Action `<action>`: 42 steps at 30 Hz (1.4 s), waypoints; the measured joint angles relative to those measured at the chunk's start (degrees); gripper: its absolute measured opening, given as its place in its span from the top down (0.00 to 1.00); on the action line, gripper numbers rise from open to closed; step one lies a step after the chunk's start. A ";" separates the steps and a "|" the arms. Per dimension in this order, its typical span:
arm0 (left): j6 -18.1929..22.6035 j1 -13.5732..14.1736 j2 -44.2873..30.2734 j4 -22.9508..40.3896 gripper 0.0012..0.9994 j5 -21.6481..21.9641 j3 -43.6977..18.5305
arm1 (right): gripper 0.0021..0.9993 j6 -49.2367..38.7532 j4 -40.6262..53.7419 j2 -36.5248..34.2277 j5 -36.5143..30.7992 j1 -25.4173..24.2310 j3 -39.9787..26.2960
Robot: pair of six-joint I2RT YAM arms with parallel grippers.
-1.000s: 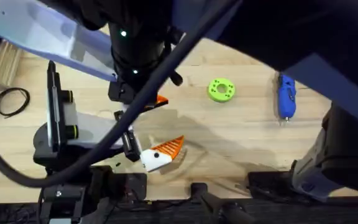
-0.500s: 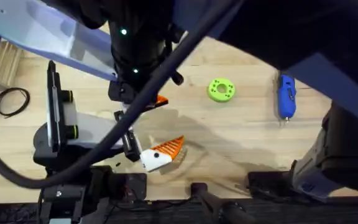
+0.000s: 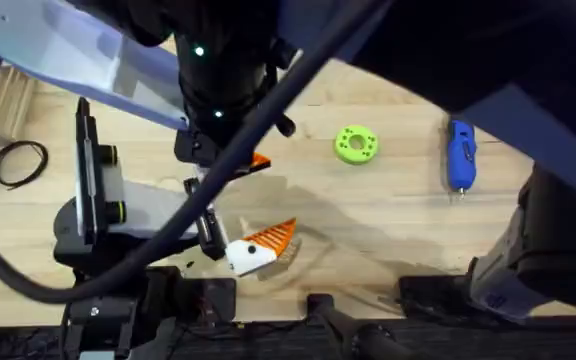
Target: Pick up the gripper from the table and insert it into the empty holder that is missing its gripper. Then pick up a screw, insert it into the mounting hole, and use the screwdriver to tighten it. Finally, clean up the table by picking up the vegetable and placing it into the bucket.
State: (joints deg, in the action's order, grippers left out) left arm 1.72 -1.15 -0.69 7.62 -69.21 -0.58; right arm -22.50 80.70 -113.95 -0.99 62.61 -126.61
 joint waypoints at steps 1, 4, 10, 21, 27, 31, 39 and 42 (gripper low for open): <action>-0.02 0.00 0.00 0.00 0.01 0.00 0.00 | 1.00 0.00 0.11 0.00 0.00 0.00 0.00; 0.00 0.00 0.00 0.00 0.01 0.00 0.00 | 1.00 0.00 0.18 -0.13 0.00 0.00 0.00; -0.02 0.00 0.00 0.00 0.01 0.00 0.00 | 1.00 0.00 0.14 -0.33 0.00 0.00 -0.02; 0.00 0.00 0.00 0.00 0.01 0.00 0.00 | 1.00 0.00 -0.80 -0.35 0.02 0.00 0.06; 0.00 0.00 0.00 0.00 0.01 0.00 0.00 | 1.00 0.00 -1.00 -0.35 0.04 0.00 0.11; -0.01 0.00 0.00 0.00 0.01 0.00 0.00 | 1.00 0.00 -0.88 -0.35 0.04 0.00 0.13; -0.04 0.00 0.00 0.00 0.01 0.00 0.00 | 1.00 0.00 -0.04 -0.35 0.04 0.00 0.13; -0.04 0.00 0.00 0.00 0.01 0.00 0.00 | 1.00 0.00 -0.08 -0.35 0.04 0.00 0.13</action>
State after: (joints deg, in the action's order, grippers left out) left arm 1.67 -1.15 -0.69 7.62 -69.21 -0.58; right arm -22.50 80.62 -114.30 -0.95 62.61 -126.48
